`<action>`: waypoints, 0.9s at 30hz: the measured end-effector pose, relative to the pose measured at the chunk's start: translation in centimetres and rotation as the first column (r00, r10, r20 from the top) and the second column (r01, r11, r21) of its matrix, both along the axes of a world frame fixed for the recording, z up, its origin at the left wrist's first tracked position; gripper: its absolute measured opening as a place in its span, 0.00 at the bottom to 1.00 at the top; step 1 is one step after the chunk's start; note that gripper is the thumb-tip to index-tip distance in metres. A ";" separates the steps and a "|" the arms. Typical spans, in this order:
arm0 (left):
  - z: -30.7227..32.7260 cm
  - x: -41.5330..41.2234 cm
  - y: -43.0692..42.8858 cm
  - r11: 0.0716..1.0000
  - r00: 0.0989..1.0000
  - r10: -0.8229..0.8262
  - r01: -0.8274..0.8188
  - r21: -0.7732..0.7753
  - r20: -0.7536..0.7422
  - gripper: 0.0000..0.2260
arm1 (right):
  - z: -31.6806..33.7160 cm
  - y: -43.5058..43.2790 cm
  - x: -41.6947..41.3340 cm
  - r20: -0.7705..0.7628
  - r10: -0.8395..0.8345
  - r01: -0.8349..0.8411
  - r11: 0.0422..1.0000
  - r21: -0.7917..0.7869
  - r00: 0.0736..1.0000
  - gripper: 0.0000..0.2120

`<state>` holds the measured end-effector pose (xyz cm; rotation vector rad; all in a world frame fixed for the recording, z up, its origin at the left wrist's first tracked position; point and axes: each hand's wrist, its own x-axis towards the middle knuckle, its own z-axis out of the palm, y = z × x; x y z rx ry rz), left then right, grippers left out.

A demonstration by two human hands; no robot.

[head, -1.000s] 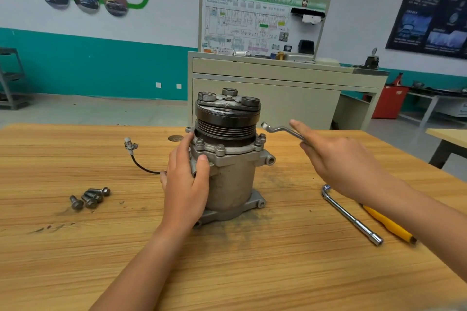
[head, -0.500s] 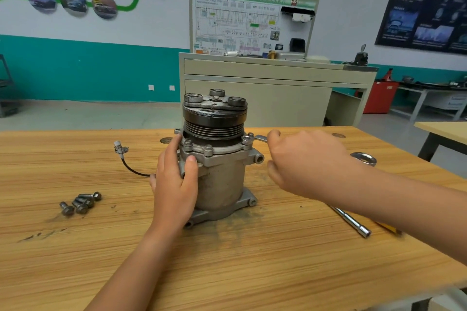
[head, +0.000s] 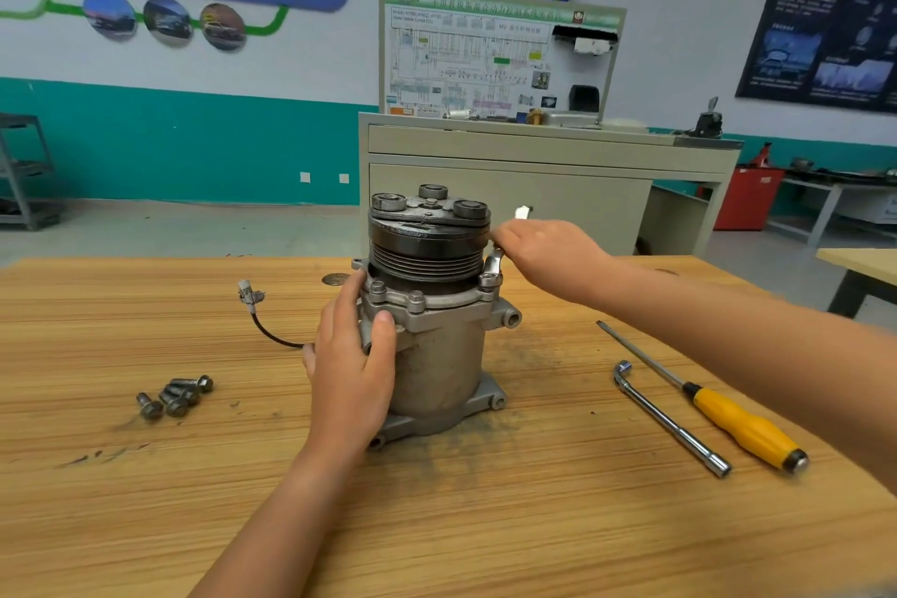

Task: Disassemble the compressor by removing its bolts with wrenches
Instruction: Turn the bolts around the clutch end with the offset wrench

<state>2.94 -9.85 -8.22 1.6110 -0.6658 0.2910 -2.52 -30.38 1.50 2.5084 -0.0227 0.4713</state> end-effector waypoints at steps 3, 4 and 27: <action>0.0 -0.1 0.0 1.000 1.000 -0.005 0.005 -0.003 -0.011 0.18 | 0.2 0.2 -0.5 0.114 0.044 -0.054 0.994 0.091 0.993 0.14; 0.0 -0.1 0.1 1.000 1.000 -0.005 0.005 -0.002 -0.010 0.18 | 0.1 0.4 -1.3 0.222 0.060 -0.102 0.978 0.182 0.973 0.13; 0.1 -0.1 0.1 1.000 1.000 -0.004 0.004 -0.003 0.003 0.20 | 0.7 8.1 -7.7 -0.117 -0.344 0.338 0.939 -0.068 0.932 0.21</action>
